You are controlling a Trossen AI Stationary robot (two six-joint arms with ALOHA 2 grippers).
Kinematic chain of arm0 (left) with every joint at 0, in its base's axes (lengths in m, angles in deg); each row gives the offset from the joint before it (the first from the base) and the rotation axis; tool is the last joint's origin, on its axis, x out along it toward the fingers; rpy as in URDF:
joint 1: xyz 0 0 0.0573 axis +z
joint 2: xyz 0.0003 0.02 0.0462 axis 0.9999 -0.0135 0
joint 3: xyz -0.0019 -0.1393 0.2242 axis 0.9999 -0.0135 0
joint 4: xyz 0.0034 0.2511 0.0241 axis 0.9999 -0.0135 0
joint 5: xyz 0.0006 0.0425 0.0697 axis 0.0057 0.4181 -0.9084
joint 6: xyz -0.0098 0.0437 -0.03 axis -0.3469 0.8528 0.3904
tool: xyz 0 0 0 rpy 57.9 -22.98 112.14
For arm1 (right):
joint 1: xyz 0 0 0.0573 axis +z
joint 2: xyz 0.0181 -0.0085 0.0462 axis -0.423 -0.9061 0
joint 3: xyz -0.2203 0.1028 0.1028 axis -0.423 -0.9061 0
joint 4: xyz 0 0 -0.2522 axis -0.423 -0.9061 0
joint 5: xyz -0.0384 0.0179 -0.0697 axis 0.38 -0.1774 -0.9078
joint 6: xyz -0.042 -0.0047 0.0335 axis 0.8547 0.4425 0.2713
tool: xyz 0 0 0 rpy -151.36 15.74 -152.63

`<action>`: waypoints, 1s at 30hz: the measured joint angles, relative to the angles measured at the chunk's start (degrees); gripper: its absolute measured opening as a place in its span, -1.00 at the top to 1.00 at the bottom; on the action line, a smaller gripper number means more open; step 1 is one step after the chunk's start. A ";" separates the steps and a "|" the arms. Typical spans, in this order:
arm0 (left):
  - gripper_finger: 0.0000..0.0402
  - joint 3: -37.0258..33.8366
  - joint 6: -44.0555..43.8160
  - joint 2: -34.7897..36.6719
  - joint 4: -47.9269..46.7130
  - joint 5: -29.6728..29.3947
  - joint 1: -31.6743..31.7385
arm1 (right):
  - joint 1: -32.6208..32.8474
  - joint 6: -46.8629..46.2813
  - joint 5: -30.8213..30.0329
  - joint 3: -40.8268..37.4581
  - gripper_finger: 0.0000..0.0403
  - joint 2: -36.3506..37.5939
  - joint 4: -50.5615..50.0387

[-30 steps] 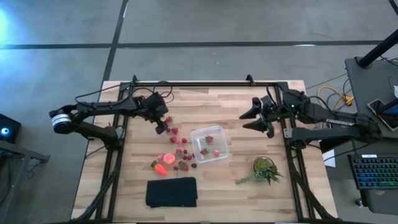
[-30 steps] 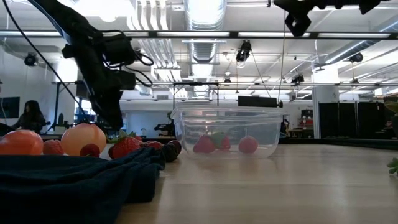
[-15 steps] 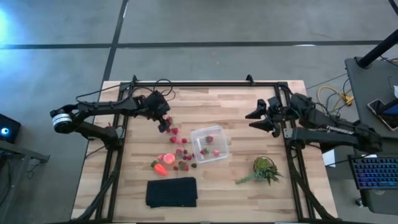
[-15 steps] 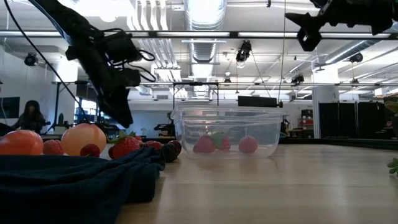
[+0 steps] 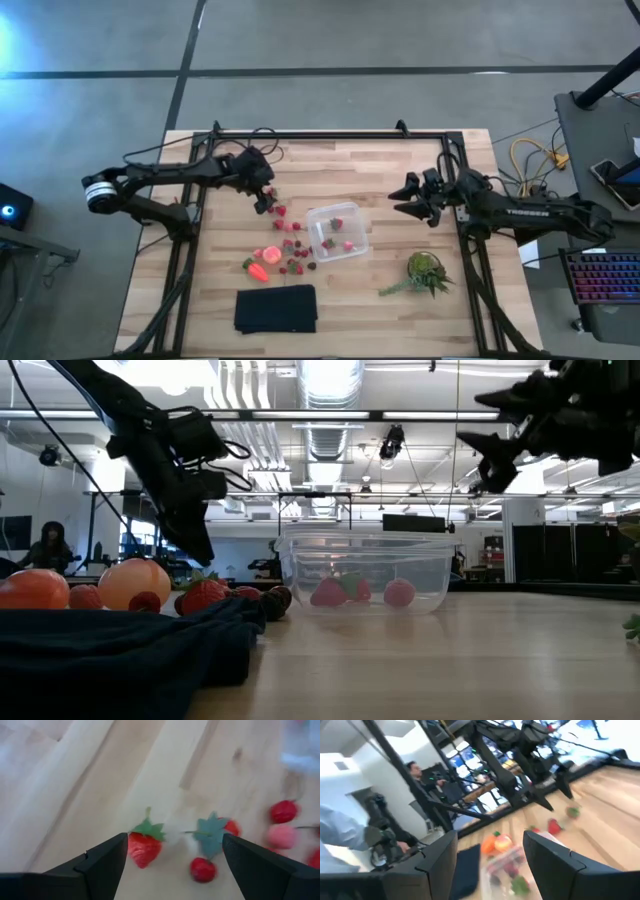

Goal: Pick and placing Produce into tupperware
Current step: Put the red strawberry into the container

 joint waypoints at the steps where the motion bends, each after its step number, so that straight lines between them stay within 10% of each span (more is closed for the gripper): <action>1: -0.55 0.01 0.61 -0.49 -0.01 -0.91 0.02 | 0.00 -0.07 -0.56 -0.78 -0.09 -0.01 -0.17; 19: -0.52 2.18 1.67 -11.70 1.44 -3.26 0.28 | -0.02 -5.55 -1.51 -5.54 -0.09 0.01 7.00; 30: 0.08 2.13 1.69 -12.12 1.49 -6.77 0.31 | -0.04 -5.55 -4.12 -5.47 -0.09 -0.04 6.89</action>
